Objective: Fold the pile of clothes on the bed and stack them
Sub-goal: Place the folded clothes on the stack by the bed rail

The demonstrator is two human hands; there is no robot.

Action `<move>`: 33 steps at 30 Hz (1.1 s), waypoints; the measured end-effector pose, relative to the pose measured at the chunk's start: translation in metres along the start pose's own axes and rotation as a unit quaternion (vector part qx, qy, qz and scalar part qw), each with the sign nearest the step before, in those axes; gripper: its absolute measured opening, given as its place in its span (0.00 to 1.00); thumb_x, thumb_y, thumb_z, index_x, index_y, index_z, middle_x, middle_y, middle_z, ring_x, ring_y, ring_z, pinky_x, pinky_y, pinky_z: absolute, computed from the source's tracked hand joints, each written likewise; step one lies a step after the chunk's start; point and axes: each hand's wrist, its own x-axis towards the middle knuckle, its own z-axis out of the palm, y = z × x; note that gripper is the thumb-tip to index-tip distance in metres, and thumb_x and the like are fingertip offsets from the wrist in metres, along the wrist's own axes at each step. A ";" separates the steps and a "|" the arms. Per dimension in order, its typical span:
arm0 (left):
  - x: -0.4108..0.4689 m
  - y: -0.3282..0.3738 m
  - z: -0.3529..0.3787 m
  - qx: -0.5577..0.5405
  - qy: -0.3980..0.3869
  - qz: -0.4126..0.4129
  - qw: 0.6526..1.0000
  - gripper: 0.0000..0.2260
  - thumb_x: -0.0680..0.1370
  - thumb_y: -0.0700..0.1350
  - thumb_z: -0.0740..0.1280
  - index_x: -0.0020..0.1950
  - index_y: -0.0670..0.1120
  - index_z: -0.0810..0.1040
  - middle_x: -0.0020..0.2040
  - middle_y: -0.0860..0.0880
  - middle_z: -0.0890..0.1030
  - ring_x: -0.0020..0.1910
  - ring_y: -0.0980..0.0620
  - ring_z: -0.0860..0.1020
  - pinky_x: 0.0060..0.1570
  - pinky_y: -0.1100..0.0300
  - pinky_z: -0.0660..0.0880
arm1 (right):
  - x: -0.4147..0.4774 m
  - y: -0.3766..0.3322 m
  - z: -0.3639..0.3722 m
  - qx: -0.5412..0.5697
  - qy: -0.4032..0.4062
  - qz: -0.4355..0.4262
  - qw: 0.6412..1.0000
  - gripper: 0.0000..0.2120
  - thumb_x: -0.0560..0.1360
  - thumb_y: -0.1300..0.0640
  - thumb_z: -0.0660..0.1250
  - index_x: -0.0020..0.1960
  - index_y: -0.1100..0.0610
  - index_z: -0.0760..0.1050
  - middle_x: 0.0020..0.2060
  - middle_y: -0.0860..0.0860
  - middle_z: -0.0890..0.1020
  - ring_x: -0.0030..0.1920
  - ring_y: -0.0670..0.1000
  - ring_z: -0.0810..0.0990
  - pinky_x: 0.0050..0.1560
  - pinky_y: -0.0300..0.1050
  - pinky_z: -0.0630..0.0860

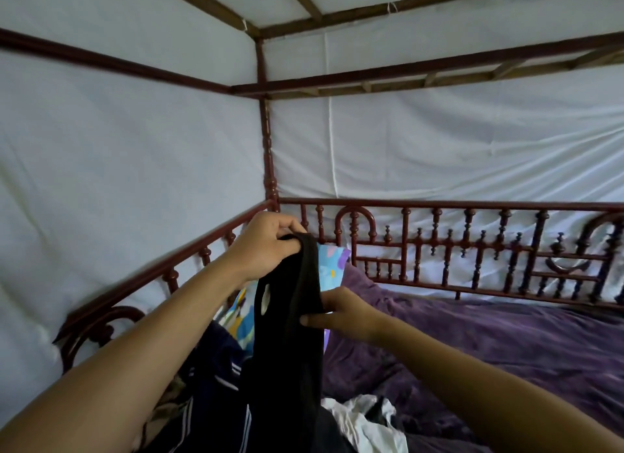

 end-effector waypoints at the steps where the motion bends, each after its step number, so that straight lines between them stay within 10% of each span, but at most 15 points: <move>1: -0.003 -0.003 -0.009 0.002 -0.004 -0.006 1.000 0.11 0.72 0.35 0.69 0.37 0.52 0.81 0.37 0.50 0.84 0.37 0.55 0.82 0.40 0.62 0.77 | 0.001 0.002 0.002 0.019 0.015 0.002 1.000 0.12 0.75 0.64 0.70 0.55 0.71 0.78 0.52 0.65 0.82 0.54 0.58 0.81 0.60 0.53 0.75; 5: -0.029 -0.034 -0.039 0.048 -0.071 -0.073 0.994 0.10 0.65 0.43 0.77 0.42 0.51 0.80 0.38 0.50 0.84 0.37 0.54 0.82 0.39 0.60 0.77 | -0.003 0.000 -0.011 0.108 0.096 -0.007 0.989 0.13 0.78 0.62 0.65 0.44 0.73 0.77 0.38 0.58 0.76 0.41 0.54 0.73 0.42 0.47 0.71; 9: -0.055 -0.073 -0.021 0.113 -0.034 -0.143 0.983 0.06 0.69 0.42 0.77 0.38 0.47 0.81 0.29 0.53 0.80 0.29 0.59 0.77 0.35 0.60 0.72 | -0.007 -0.007 -0.038 0.220 0.167 -0.005 0.961 0.12 0.79 0.56 0.63 0.49 0.63 0.82 0.45 0.61 0.85 0.45 0.58 0.83 0.48 0.48 0.79; 16: -0.080 -0.062 0.074 -0.162 -0.139 -0.277 0.937 0.29 0.70 0.52 0.73 0.68 0.52 0.67 0.62 0.47 0.75 0.60 0.49 0.76 0.52 0.61 0.73 | -0.018 0.000 -0.063 0.385 0.178 0.055 0.904 0.11 0.78 0.50 0.64 0.52 0.52 0.83 0.51 0.57 0.84 0.52 0.56 0.84 0.42 0.45 0.81; 20: -0.085 -0.051 0.135 -0.156 -0.154 -0.190 0.957 0.07 0.77 0.38 0.68 0.53 0.37 0.78 0.40 0.49 0.79 0.40 0.54 0.76 0.44 0.60 0.71 | -0.038 0.007 -0.079 0.413 0.212 0.088 0.881 0.18 0.76 0.47 0.66 0.60 0.58 0.79 0.53 0.58 0.84 0.53 0.58 0.83 0.44 0.48 0.81; 23: -0.075 -0.042 0.143 -0.226 -0.070 -0.218 0.947 0.10 0.72 0.43 0.64 0.47 0.37 0.75 0.36 0.43 0.71 0.37 0.49 0.69 0.40 0.55 0.63 | -0.058 0.014 -0.102 0.443 0.236 0.093 0.860 0.20 0.75 0.49 0.66 0.61 0.60 0.78 0.54 0.59 0.83 0.54 0.59 0.82 0.51 0.52 0.79; 30: -0.035 -0.010 0.095 -0.381 -0.061 -0.269 0.882 0.10 0.77 0.51 0.66 0.46 0.46 0.82 0.39 0.47 0.82 0.34 0.52 0.81 0.34 0.60 0.74 | -0.089 0.023 -0.152 0.243 0.274 0.081 0.927 0.15 0.70 0.69 0.61 0.53 0.58 0.78 0.40 0.57 0.81 0.36 0.54 0.81 0.33 0.45 0.77; 33: -0.031 0.001 0.065 -0.163 -0.183 -0.167 0.955 0.26 0.64 0.62 0.76 0.58 0.57 0.75 0.49 0.50 0.83 0.46 0.51 0.83 0.42 0.60 0.77 | -0.090 0.037 -0.164 0.163 0.328 0.124 0.922 0.09 0.71 0.65 0.69 0.50 0.58 0.81 0.38 0.57 0.85 0.37 0.57 0.85 0.34 0.45 0.80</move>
